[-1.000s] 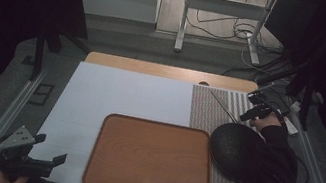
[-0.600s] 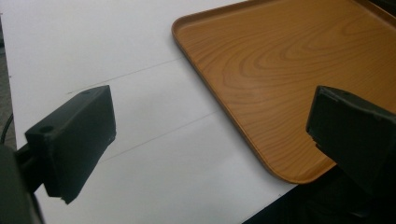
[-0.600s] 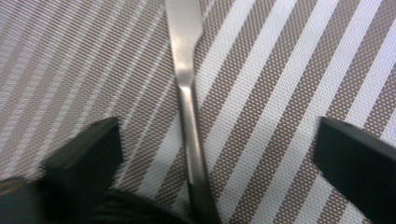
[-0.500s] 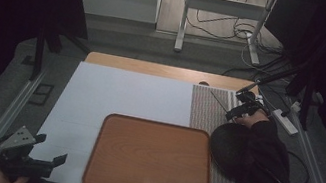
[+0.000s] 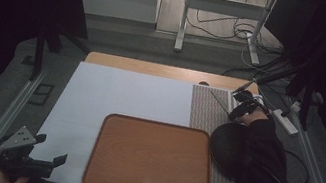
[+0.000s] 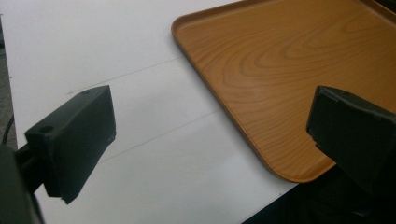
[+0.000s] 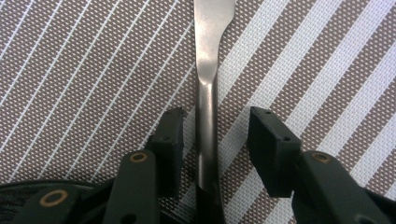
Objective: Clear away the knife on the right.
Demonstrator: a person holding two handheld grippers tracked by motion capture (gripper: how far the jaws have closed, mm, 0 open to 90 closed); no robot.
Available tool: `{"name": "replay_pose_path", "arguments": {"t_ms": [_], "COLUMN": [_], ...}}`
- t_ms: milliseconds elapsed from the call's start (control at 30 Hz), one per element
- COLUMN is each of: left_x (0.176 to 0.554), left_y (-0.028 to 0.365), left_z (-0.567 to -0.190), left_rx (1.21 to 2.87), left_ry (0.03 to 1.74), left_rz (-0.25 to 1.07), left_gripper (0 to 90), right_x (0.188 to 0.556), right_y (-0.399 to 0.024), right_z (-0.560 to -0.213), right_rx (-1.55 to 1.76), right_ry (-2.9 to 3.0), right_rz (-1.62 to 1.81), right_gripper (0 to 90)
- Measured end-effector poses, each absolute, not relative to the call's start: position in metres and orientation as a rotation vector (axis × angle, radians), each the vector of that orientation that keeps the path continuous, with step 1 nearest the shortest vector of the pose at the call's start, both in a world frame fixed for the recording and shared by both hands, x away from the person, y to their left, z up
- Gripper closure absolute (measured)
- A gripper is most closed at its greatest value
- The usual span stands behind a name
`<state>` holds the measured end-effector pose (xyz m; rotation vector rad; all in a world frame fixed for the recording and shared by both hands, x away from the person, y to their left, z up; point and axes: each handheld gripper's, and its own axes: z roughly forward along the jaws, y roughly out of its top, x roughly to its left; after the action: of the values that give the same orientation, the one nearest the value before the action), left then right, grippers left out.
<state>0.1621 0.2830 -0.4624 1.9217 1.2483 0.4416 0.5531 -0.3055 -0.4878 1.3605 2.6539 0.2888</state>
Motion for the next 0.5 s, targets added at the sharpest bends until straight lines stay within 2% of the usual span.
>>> {"name": "replay_pose_path", "arguments": {"t_ms": [33, 133, 500], "left_x": [0.1621, 0.162, 0.1623], "left_y": [0.2829, 0.2829, 0.2827], "left_z": [-0.4624, -0.4624, -0.4623], "left_rx": [1.923, 1.923, 1.925], "left_ry": [1.249, 1.249, 1.248], "left_rz": [0.442, 0.443, 0.442], "left_gripper": [2.4, 2.4, 2.5], "right_x": [0.5537, 0.5536, 0.5547], "right_y": [-0.3054, -0.3051, -0.3093], "right_z": [-0.4866, -0.4865, -0.486], "right_rx": [1.364, 1.331, 1.353], "right_ry": [2.664, 2.68, 2.686], "right_rz": [0.279, 0.265, 0.317], "right_gripper": [76.6, 79.9, 80.6]}}
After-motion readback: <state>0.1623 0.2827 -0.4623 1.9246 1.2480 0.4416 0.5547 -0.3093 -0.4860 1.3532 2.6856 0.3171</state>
